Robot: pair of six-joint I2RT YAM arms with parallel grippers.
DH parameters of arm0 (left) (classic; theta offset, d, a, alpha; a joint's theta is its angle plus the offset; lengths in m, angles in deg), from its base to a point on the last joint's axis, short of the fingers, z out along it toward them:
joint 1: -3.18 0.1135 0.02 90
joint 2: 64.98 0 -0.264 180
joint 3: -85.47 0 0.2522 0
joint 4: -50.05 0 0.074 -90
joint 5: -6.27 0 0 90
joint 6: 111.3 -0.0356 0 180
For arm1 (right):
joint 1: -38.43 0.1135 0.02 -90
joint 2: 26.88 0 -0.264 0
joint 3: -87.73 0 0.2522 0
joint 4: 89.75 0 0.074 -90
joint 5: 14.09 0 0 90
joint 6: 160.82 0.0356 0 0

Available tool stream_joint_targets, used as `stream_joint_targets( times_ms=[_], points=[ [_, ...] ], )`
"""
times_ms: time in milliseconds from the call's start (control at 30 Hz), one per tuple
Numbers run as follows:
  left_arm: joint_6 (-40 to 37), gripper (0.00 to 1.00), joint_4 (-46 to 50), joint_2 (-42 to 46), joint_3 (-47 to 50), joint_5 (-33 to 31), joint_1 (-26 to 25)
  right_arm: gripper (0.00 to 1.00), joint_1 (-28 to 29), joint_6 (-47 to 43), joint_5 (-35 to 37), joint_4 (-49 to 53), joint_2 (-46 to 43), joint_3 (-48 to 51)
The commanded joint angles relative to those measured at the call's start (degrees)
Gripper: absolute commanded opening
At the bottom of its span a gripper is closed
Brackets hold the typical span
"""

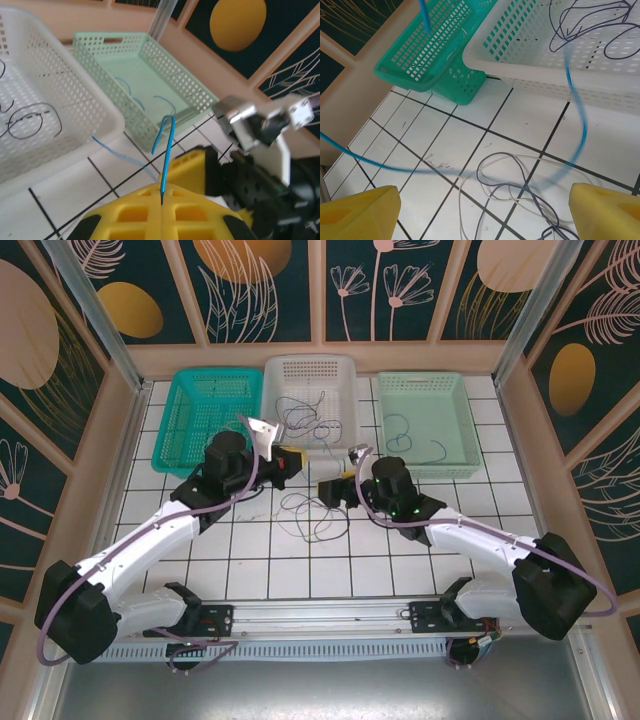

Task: Untangle the cables

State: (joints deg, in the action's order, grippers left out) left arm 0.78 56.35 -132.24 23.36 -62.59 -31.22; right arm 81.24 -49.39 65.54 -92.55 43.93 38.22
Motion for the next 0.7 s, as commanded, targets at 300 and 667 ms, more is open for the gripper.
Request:
stream_joint_targets(
  times_ms=[300, 667],
  points=[
    [4.02, 0.04, -9.68, -12.3, -20.17, 8.1, 0.42, 0.87, -2.46, 1.27, 15.01, 6.44, -14.07, 6.4],
    [9.08, 0.04, -13.98, -42.57, -45.16, 17.77, -0.31, 0.79, -7.04, 14.66, 16.83, 13.39, -25.37, 17.69]
  ],
)
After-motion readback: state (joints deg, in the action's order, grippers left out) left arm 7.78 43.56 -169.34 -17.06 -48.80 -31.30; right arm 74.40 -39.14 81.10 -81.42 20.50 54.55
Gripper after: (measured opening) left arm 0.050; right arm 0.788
